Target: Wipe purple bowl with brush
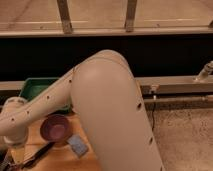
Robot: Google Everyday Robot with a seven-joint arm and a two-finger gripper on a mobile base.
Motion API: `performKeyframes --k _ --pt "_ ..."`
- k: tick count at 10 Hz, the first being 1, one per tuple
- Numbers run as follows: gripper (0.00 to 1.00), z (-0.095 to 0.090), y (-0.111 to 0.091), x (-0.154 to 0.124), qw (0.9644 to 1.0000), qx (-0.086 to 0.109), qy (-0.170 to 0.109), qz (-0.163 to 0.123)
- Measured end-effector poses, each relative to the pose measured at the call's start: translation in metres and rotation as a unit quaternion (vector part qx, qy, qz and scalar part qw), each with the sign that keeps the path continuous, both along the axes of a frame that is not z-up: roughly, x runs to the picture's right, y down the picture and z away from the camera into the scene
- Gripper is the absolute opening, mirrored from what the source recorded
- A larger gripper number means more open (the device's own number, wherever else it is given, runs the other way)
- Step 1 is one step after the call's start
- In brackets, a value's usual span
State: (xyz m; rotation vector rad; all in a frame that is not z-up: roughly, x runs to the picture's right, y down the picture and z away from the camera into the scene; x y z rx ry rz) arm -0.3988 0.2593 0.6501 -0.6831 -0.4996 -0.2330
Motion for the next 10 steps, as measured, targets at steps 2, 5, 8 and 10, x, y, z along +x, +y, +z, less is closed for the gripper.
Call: performKeyframes --k 2,5,8,10 --pt "0.80 0.003 0.004 0.002 1.0000 -0.009 0.002 0.000" --pt "0.80 0.026 0.038 0.019 0.9988 -0.045 0.014 0.012" --pt "0.80 0.051 0.077 0.034 0.9953 -0.090 0.016 0.034" --pt "0.80 0.061 0.093 0.027 0.9933 -0.110 0.005 0.035"
